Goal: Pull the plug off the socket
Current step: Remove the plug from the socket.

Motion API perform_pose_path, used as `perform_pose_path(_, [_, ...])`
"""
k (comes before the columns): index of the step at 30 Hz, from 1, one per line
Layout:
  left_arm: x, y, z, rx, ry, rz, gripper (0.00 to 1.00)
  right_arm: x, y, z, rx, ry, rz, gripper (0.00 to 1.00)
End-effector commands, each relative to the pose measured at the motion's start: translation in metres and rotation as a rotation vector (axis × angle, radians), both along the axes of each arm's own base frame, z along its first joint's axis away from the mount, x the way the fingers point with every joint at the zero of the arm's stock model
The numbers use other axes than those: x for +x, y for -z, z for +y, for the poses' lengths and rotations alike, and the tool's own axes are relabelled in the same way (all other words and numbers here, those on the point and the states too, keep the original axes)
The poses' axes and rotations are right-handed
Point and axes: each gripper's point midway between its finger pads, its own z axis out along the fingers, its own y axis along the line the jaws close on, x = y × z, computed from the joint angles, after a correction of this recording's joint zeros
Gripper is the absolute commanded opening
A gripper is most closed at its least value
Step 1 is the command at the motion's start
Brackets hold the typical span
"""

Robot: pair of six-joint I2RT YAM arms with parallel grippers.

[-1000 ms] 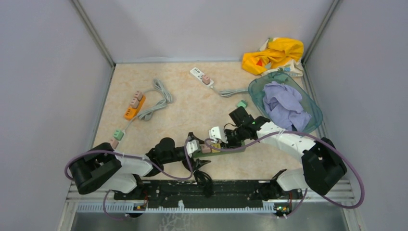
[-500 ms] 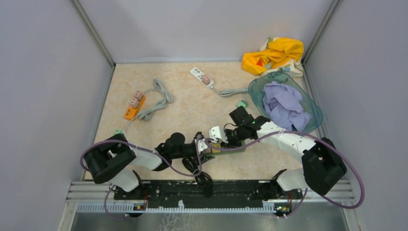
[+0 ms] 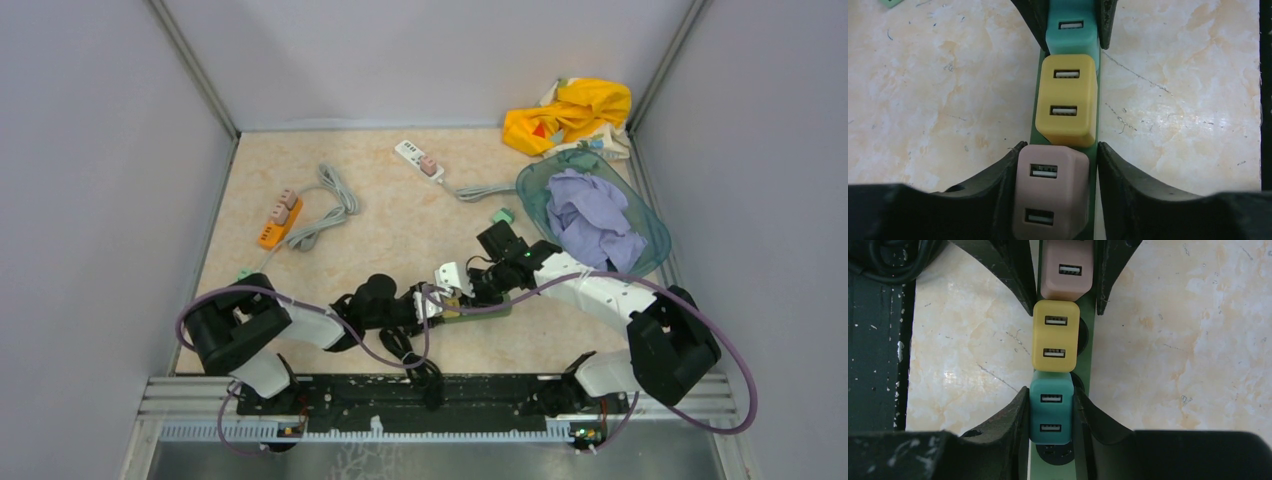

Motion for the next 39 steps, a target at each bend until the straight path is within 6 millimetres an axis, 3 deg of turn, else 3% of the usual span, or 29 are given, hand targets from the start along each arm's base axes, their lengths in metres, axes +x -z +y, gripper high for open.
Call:
perform_pose_path(1, [-0.004,0.006,-0.007,0.033,0.039,0.014,0.46,-0.001,-0.019,0.011,0.06,-0.039,0.001,0.0])
perform_pose_path(4, [-0.005,0.008,-0.007,0.037,0.038,0.027,0.14,-0.001,-0.019,0.012,0.063,-0.04,0.003,0.0])
perform_pose_path(7, [-0.005,0.008,-0.007,0.033,0.03,0.033,0.01,-0.002,-0.02,0.014,0.079,-0.033,0.016,0.0])
perform_pose_path(12, [-0.007,0.009,-0.007,0.038,0.037,0.047,0.01,-0.005,-0.027,0.031,0.178,-0.013,0.069,0.0])
perform_pose_path(15, [-0.006,0.009,-0.008,0.041,0.031,0.054,0.01,0.004,-0.03,0.036,0.204,0.032,0.05,0.0])
perform_pose_path(21, [-0.01,0.011,0.0,0.035,0.012,0.067,0.01,0.019,-0.031,0.014,0.17,0.06,-0.019,0.0])
perform_pose_path(26, [-0.011,0.013,0.003,0.039,0.009,0.07,0.01,0.001,-0.028,0.005,0.18,-0.044,-0.006,0.0])
perform_pose_path(29, [-0.011,0.012,0.002,0.04,0.011,0.069,0.01,-0.019,-0.029,0.012,0.231,-0.115,0.07,0.0])
perform_pose_path(32, [-0.01,0.012,0.0,0.041,0.011,0.071,0.01,-0.023,-0.033,0.024,0.261,-0.102,0.114,0.0])
perform_pose_path(36, [-0.009,0.012,-0.001,0.04,0.004,0.08,0.01,-0.013,-0.043,0.037,0.286,-0.041,0.12,0.0])
perform_pose_path(39, [-0.01,0.013,0.0,0.04,0.001,0.087,0.01,0.002,-0.04,0.032,0.255,0.02,0.065,0.0])
